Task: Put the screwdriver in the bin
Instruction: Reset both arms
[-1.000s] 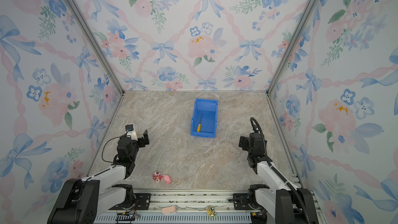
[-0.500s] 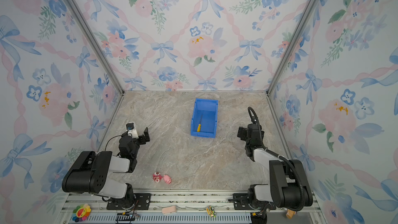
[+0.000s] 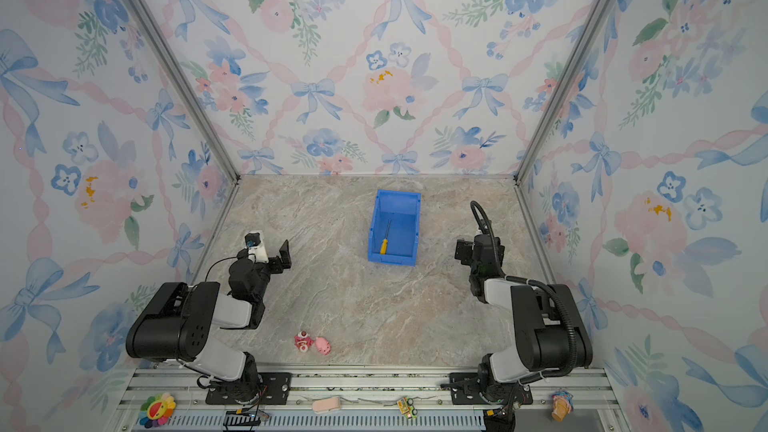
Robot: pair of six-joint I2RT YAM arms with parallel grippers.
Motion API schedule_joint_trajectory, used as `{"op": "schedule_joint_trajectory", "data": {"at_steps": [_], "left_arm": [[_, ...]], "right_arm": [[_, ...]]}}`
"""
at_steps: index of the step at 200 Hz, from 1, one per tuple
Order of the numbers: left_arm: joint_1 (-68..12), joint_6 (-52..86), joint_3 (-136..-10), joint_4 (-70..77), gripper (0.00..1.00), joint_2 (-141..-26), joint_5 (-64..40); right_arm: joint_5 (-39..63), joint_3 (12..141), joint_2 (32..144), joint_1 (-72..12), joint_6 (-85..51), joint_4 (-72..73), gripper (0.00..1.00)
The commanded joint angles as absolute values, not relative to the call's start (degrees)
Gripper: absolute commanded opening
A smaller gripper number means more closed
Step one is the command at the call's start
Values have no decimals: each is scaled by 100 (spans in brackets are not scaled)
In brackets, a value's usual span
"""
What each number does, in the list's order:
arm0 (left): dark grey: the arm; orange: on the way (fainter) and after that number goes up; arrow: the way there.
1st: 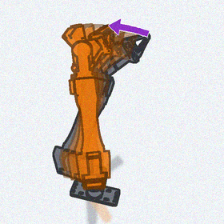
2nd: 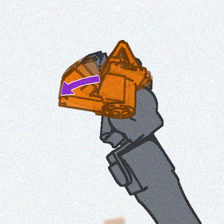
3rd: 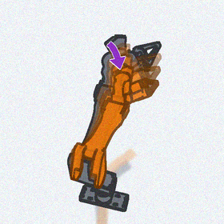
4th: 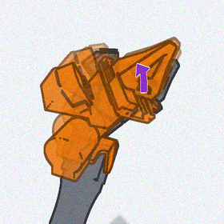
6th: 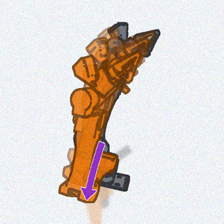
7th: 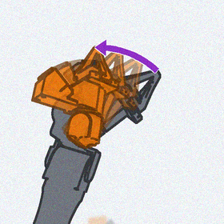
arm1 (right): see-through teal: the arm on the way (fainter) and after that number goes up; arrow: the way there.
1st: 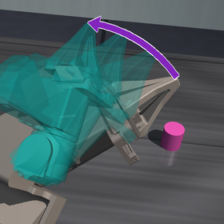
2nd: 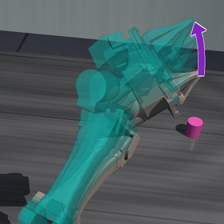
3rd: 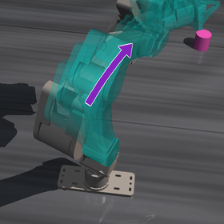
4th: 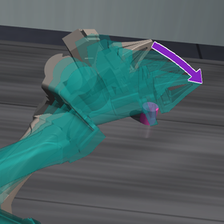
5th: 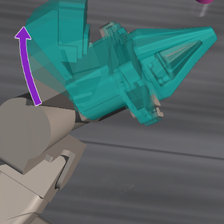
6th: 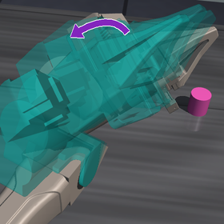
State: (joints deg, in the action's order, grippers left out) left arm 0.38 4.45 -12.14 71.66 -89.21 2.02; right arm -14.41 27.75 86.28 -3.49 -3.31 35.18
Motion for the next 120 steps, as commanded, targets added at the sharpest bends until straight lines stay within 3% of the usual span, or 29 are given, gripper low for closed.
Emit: {"op": "schedule_joint_trajectory", "data": {"at_steps": [1, 20, 33, 120], "left_arm": [[62, 338, -1271, 7124, 98, -8974, 101], [65, 338, -1275, 7119, 98, -8969, 104], [67, 331, -1277, 7121, 98, -8978, 112], [-153, 201, -1344, 7009, 98, -8982, 598]], "right_arm": [[-1380, 2542, 8604, -330, -204, 4407, 97], [-1038, 2149, 8979, -362, -40, 5581, 97], [-1051, 2307, 8782, -354, -61, 4903, 97], [-1047, 2258, 8877, -352, -59, 5170, 97]]}}
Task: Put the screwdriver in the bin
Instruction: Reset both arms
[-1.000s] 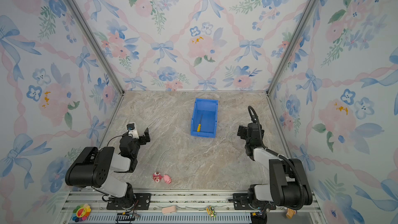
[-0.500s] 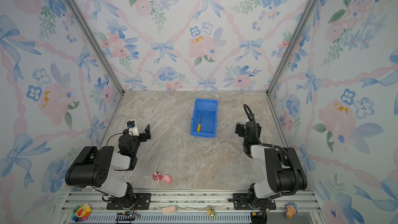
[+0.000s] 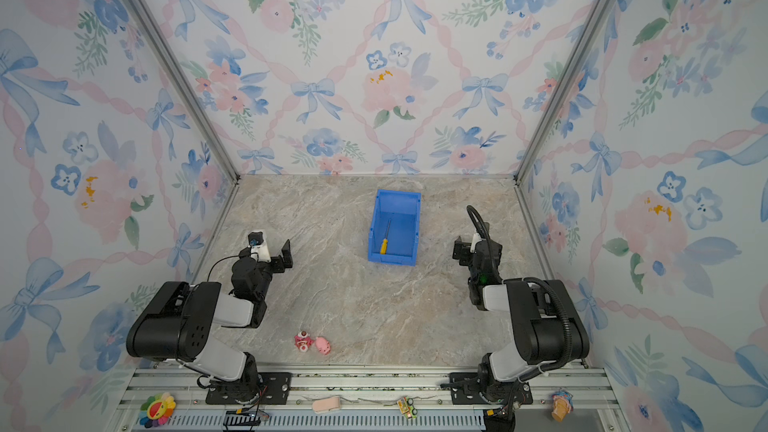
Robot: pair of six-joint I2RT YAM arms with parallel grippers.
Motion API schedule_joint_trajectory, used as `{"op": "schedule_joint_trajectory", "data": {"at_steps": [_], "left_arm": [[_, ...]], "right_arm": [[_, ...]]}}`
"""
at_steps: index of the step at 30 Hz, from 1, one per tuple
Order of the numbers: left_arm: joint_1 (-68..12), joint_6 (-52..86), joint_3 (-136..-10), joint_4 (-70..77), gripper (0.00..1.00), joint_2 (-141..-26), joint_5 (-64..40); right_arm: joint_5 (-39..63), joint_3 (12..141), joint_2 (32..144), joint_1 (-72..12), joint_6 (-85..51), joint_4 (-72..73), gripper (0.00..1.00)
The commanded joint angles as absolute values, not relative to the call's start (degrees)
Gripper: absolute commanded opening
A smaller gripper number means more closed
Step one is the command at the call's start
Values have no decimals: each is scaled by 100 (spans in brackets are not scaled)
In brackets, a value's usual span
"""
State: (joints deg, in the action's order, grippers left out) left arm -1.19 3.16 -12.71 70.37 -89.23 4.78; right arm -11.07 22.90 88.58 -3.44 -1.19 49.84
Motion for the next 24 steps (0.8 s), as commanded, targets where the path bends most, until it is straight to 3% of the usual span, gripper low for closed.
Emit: {"op": "schedule_joint_trajectory", "data": {"at_steps": [1, 24], "left_arm": [[-156, 197, -1345, 7007, 98, -8982, 598], [-267, 95, -1380, 6929, 98, -8978, 709]], "right_arm": [[-1046, 2259, 8877, -347, -60, 5169, 97], [-1051, 2268, 8877, -351, -62, 5159, 97]]}}
